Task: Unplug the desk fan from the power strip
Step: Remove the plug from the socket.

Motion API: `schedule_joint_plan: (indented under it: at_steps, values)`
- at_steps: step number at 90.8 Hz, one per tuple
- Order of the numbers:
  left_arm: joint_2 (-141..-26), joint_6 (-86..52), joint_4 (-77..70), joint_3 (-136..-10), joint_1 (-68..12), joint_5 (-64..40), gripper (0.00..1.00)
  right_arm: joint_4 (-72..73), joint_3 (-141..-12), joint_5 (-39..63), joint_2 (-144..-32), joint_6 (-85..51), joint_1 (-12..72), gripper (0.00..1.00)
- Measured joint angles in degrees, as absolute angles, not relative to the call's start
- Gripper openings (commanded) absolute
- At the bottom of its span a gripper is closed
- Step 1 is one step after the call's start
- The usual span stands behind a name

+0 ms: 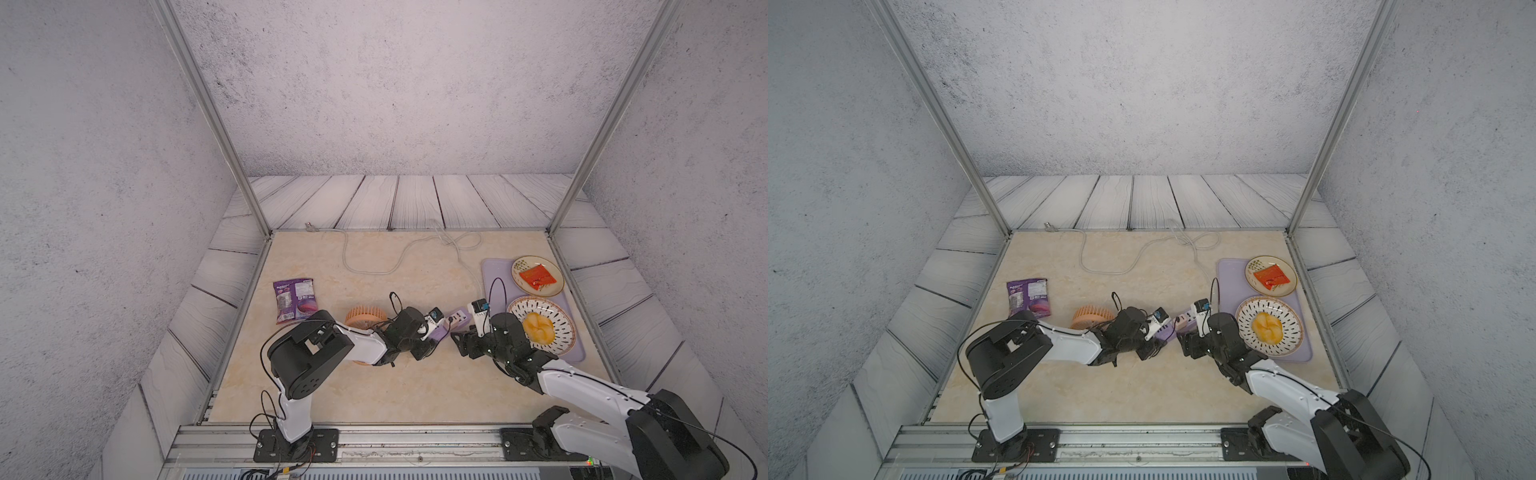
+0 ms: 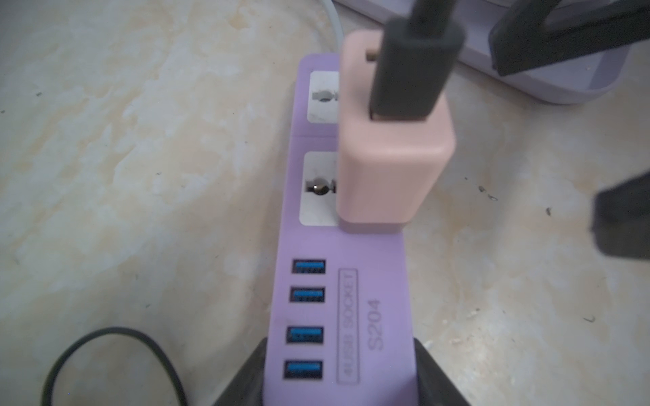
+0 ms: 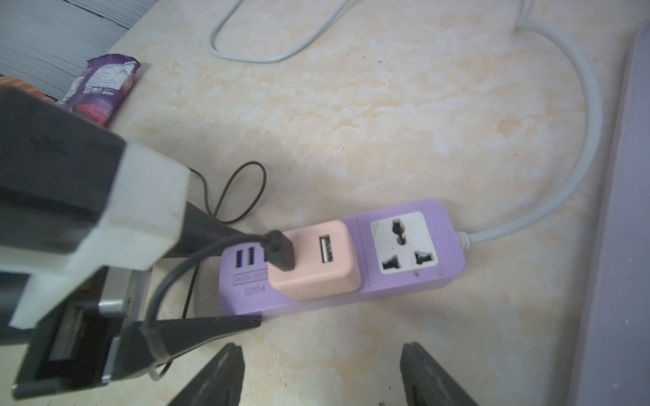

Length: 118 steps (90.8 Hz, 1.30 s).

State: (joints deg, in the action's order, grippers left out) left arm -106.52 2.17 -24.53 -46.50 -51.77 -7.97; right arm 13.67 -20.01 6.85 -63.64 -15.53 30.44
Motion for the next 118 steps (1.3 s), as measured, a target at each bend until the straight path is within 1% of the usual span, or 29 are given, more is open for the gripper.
schedule_joint_plan:
  at_steps: [61, 86, 101, 118]
  values:
    - [-106.52, 2.04, -24.18, -46.50, -51.77, -8.40, 0.11, 21.82, -20.95, 1.76, -70.87, -12.78, 32.84, 0.74]
    - [-106.54, 1.93, -24.16, -46.50, -51.77, -8.45, 0.10, 24.12, -20.95, 1.41, -72.86, -12.80, 33.06, 0.71]
    - [-106.52, 1.91, -24.16, -46.52, -51.77, -8.45, 0.11, 24.27, -21.47, 1.48, -73.63, -12.80, 33.12, 0.67]
    - [-106.52, 1.67, -24.16, -46.52, -51.77, -8.56, 0.10, 24.29, -21.93, 1.43, -73.65, -12.78, 33.21, 0.65]
